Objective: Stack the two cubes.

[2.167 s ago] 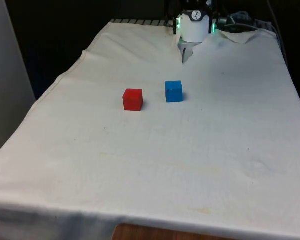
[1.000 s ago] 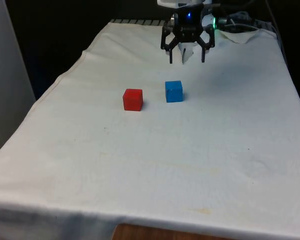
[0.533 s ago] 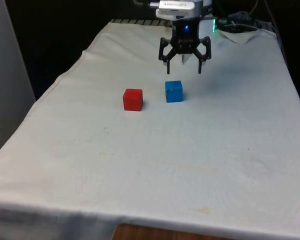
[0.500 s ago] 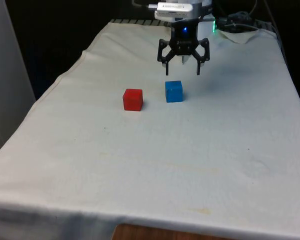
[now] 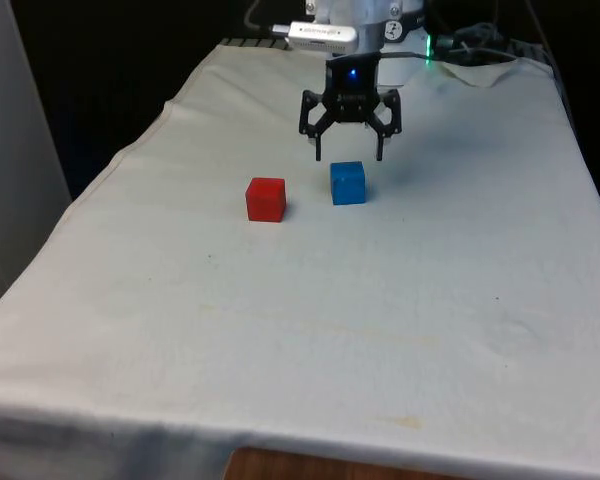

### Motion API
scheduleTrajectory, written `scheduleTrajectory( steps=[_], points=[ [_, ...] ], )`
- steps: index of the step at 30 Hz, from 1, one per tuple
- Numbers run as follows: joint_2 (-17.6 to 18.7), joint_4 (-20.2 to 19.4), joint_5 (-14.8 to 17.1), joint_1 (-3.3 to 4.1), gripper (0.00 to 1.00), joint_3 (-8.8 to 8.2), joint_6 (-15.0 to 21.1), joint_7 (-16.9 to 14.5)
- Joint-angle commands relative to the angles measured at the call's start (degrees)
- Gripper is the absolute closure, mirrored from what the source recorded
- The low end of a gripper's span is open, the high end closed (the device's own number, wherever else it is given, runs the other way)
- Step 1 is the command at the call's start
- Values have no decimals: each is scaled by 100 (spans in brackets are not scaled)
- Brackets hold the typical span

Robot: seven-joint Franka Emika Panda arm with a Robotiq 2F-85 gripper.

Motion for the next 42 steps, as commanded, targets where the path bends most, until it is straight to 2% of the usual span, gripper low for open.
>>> scheduleTrajectory(
  steps=[1, 10, 11, 12, 18, 19, 20, 27, 28, 29, 31, 37, 38, 39, 40, 41, 42],
  points=[
    [40, -6, 132, -40, 0, 80, 97, -109],
    [275, 34, 92, -23, 0, 86, 367, -63],
    [258, 29, 0, 11, 0, 17, 304, -11],
    [304, 34, 86, -23, 0, 86, 395, -63],
    [487, 40, 97, -52, 0, 109, 584, -80],
    [435, 40, 0, 6, 0, 17, 487, -11],
    [510, 46, 86, -52, 0, 103, 607, -80],
    [584, 63, 46, -23, 0, 69, 653, -46],
    [573, 69, 0, 6, 0, 17, 607, -11],
    [590, 63, 40, -23, 0, 63, 653, -46],
    [602, 69, 34, -17, 0, 57, 653, -40],
    [625, 74, 23, -11, 66, 46, 647, -29],
    [602, 69, 0, 6, 82, 17, 607, -11],
    [625, 74, 23, -6, 82, 46, 647, -29],
    [625, 74, 23, -6, 92, 46, 647, -29],
    [625, 74, 17, -6, 99, 46, 647, -29],
    [625, 80, 17, -6, 99, 40, 647, -29]
  ],
)
